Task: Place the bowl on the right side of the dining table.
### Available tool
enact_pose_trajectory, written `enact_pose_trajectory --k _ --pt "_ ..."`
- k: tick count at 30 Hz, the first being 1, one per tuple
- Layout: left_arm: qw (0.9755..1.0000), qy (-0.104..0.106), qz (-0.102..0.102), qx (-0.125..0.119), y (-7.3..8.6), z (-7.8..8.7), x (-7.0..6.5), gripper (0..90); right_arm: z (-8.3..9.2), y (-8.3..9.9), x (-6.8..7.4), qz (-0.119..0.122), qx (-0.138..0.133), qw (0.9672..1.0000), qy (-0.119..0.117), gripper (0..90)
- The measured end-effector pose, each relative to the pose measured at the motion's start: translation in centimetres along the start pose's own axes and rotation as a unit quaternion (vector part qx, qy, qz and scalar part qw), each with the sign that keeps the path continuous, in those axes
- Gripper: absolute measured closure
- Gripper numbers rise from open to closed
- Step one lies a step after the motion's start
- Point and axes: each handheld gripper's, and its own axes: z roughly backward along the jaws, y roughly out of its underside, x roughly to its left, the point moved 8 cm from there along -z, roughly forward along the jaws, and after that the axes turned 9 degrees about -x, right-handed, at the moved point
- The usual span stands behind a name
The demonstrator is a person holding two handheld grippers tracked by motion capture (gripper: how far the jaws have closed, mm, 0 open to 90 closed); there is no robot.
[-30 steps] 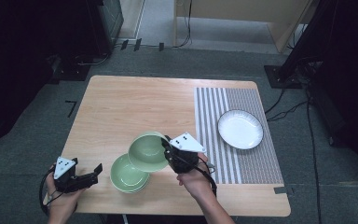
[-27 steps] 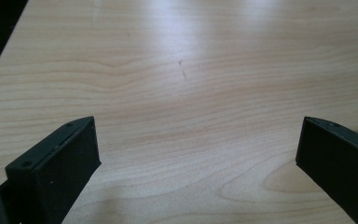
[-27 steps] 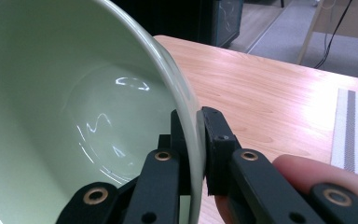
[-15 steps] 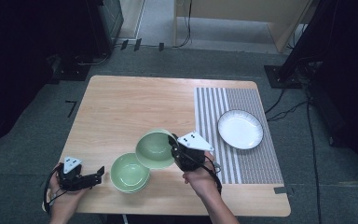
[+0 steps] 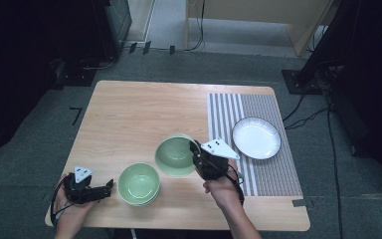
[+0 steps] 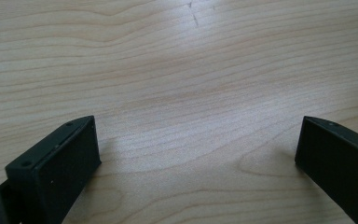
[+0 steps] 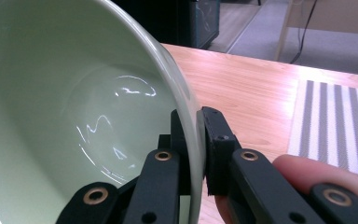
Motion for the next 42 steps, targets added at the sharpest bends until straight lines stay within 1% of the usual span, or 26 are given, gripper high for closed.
enact_pose_trajectory --k 1,3,5,7,9,10,11,12,14,15,16,18,19,23,24,26,30,34,35,37,41,42 --pt "1.0 0.0 0.0 0.0 0.0 0.0 0.0 0.0 0.1 0.0 -0.5 -0.002 -0.001 1.0 0.004 85.6" --pt "1.0 -0.001 0.0 0.0 0.0 0.0 0.0 0.0 0.1 0.0 -0.6 -0.002 -0.001 1.0 0.005 85.6" --pt "1.0 0.0 -0.001 0.001 0.0 0.0 0.0 0.0 0.3 -0.1 -1.4 -0.007 -0.002 0.9999 0.014 85.6" --pt "1.0 0.0 -0.001 0.001 0.0 0.0 0.0 0.0 0.3 -0.1 -1.5 -0.009 -0.003 0.9998 0.015 85.6" --pt "1.0 -0.001 -0.001 0.001 0.0 0.0 0.0 0.0 0.5 -0.2 -2.4 -0.012 -0.003 0.9997 0.022 85.6" --pt "1.0 -0.001 0.0 0.0 0.0 0.0 0.0 0.0 0.5 -0.2 -2.4 -0.012 -0.003 0.9997 0.022 85.6" --pt "1.0 0.0 0.0 0.001 0.0 0.0 0.0 0.0 0.6 -0.2 -3.0 -0.014 -0.005 0.9995 0.029 85.6" --pt "1.0 0.0 0.0 0.001 0.0 0.0 0.0 0.0 0.6 -0.2 -3.0 -0.014 -0.005 0.9995 0.029 85.6" --pt "1.0 0.0 0.0 0.0 0.0 0.0 0.0 0.0 0.8 -0.3 -3.6 -0.019 -0.006 0.9992 0.035 85.6" --pt "1.0 0.0 -0.001 0.001 0.0 0.0 0.0 0.0 0.9 -0.3 -4.2 -0.021 -0.007 0.9989 0.041 85.6" --pt "1.0 0.0 0.0 0.0 0.0 0.0 0.0 0.0 0.9 -0.3 -4.2 -0.021 -0.007 0.9989 0.041 85.6" --pt "1.0 -0.001 0.001 0.0 0.0 0.0 0.0 0.0 1.1 -0.3 -4.6 -0.023 -0.008 0.9987 0.045 85.6" --pt "1.0 0.0 0.001 0.0 0.0 0.0 0.0 0.0 1.2 -0.3 -5.2 -0.025 -0.009 0.9984 0.05 85.6" --pt "1.0 0.0 0.0 0.0 0.0 0.0 0.0 0.0 1.4 -0.3 -6.0 -0.029 -0.011 0.9978 0.058 85.6" --pt "1.0 0.0 0.001 0.0 0.0 0.0 0.0 0.0 1.5 -0.3 -6.5 -0.032 -0.012 0.9974 0.064 85.6" --pt "1.0 -0.001 0.0 0.0 0.0 0.0 0.0 0.0 1.5 -0.3 -6.7 -0.034 -0.012 0.9972 0.066 85.6" --pt "1.0 -0.001 0.0 0.0 0.0 0.0 0.0 0.0 1.8 -0.1 -7.8 -0.031 -0.012 0.9964 0.078 85.6" --pt "1.0 -0.001 0.0 0.0 0.0 0.0 0.0 0.0 2.1 0.1 -8.9 -0.036 -0.011 0.9954 0.088 85.6" --pt "1.0 -0.001 0.0 0.0 0.0 0.0 0.0 0.0 2.3 0.1 -9.5 -0.037 -0.011 0.9949 0.092 85.6" --pt "1.0 -0.001 0.0 0.0 0.0 0.0 0.0 0.0 2.4 0.2 -9.7 -0.039 -0.011 0.9947 0.095 85.6" --pt "1.0 -0.002 0.001 -0.001 0.0 -0.1 0.0 0.0 2.8 0.1 -11.1 -0.045 -0.013 0.9934 0.104 85.6" --pt "1.0 -0.002 0.001 -0.001 0.0 -0.1 0.0 0.0 2.8 0.1 -11.1 -0.045 -0.013 0.9934 0.104 85.6"
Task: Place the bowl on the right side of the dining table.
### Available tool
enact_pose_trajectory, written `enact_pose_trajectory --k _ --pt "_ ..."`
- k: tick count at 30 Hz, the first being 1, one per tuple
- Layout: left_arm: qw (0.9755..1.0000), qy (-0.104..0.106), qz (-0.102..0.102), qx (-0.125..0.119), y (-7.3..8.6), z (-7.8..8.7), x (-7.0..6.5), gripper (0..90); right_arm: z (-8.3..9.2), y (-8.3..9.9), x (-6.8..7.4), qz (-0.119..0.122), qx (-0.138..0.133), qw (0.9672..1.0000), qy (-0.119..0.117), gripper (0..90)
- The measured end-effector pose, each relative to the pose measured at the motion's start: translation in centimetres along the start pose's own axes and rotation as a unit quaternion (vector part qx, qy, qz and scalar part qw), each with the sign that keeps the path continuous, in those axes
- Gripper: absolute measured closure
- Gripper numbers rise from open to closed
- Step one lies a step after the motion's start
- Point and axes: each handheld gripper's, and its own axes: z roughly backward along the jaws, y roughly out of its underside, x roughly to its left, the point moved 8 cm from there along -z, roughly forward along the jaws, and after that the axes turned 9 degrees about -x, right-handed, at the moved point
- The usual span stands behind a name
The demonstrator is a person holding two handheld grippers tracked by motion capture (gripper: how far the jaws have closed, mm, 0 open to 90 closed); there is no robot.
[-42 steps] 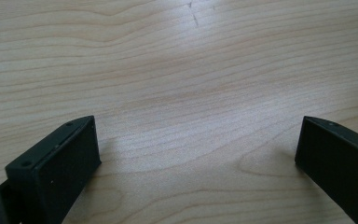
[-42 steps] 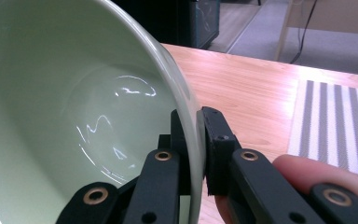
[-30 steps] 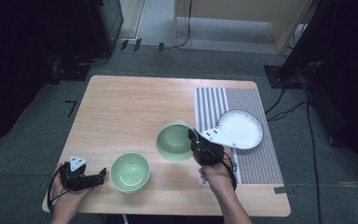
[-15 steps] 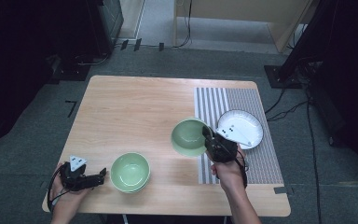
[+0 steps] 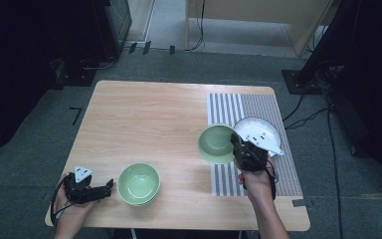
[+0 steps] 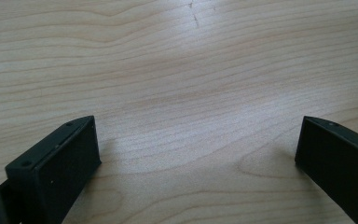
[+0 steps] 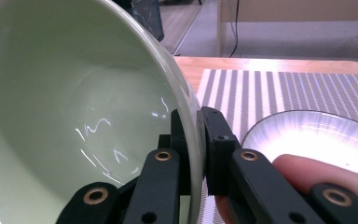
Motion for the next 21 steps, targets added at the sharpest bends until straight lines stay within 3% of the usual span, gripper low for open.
enact_pose_trajectory --k 21 --pt "1.0 -0.003 0.002 0.0 0.0 -0.1 0.1 0.0 -0.2 -1.4 -6.3 -0.043 -0.018 0.9976 0.052 85.6"
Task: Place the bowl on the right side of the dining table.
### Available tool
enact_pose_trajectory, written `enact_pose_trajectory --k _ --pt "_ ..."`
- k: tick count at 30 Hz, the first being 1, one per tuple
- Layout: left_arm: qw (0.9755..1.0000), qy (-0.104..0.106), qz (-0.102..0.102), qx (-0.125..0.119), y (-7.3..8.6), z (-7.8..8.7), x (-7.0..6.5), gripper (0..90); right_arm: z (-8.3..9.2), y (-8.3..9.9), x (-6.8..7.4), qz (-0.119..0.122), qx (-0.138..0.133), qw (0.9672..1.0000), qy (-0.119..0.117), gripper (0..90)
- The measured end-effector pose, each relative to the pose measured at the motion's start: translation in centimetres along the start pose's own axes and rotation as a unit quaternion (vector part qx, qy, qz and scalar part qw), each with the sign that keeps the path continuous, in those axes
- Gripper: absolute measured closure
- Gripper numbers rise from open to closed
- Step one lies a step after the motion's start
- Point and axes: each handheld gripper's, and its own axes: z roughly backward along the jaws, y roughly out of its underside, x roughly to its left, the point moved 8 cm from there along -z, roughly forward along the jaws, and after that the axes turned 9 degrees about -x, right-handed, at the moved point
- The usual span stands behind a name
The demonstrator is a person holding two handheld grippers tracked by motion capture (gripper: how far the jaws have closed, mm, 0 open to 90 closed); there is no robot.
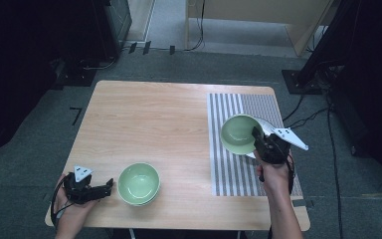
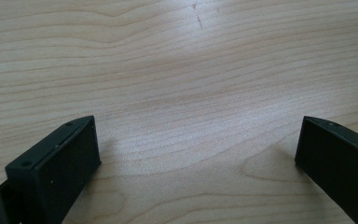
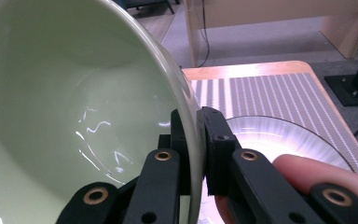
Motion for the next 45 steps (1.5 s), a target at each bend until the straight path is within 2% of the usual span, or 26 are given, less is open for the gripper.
enact_pose_trajectory --k 11,27,38,45 --pt "1.0 0.0 0.0 0.0 0.0 0.0 0.0 0.0 -0.9 0.4 -3.2 -0.017 0.0 0.9994 0.031 85.6" --pt "1.0 0.0 0.0 0.0 0.0 0.0 0.0 0.0 -2.4 2.3 -7.4 -0.031 0.017 0.9964 0.078 85.6" --pt "1.0 0.0 0.0 0.0 0.0 0.0 0.0 0.0 -3.2 4.0 -9.2 -0.038 0.037 0.9938 0.098 85.6" --pt "1.0 0.0 0.0 0.0 0.0 0.0 0.0 0.0 -3.5 5.0 -9.9 -0.04 0.049 0.9924 0.105 85.7"
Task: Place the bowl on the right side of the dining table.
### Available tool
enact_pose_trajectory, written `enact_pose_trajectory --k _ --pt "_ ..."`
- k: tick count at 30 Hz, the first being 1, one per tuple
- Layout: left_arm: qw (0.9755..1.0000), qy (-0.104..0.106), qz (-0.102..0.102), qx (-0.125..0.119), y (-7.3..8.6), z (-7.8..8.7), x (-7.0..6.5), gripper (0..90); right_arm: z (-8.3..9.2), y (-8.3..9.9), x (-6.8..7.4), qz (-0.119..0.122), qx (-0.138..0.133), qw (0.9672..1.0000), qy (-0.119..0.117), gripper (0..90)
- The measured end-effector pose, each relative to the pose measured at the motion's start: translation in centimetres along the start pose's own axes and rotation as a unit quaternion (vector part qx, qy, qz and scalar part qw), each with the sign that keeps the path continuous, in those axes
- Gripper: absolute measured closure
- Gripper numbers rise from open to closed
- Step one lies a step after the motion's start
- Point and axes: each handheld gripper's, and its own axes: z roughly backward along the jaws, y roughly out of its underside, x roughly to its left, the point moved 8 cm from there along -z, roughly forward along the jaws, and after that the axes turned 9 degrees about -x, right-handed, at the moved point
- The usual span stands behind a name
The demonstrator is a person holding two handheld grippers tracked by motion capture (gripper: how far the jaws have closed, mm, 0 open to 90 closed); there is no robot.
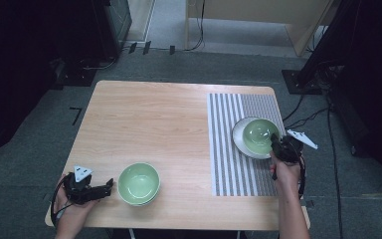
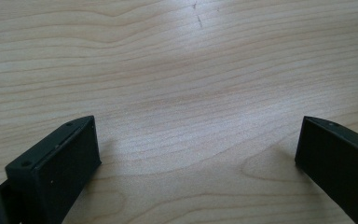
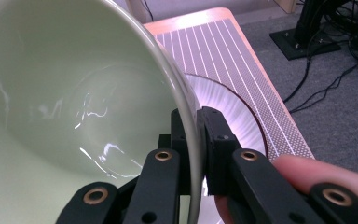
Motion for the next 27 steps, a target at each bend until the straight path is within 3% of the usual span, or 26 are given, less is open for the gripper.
enact_pose_trajectory --k 8,27 --pt "1.0 0.0 0.0 0.0 0.0 0.0 0.0 0.0 -0.7 1.0 -0.3 0.002 0.015 0.9999 0.005 85.6" --pt "1.0 0.0 0.0 0.0 0.0 0.0 0.0 0.0 -1.6 2.3 -0.9 -0.022 0.044 0.9987 0.013 85.5"
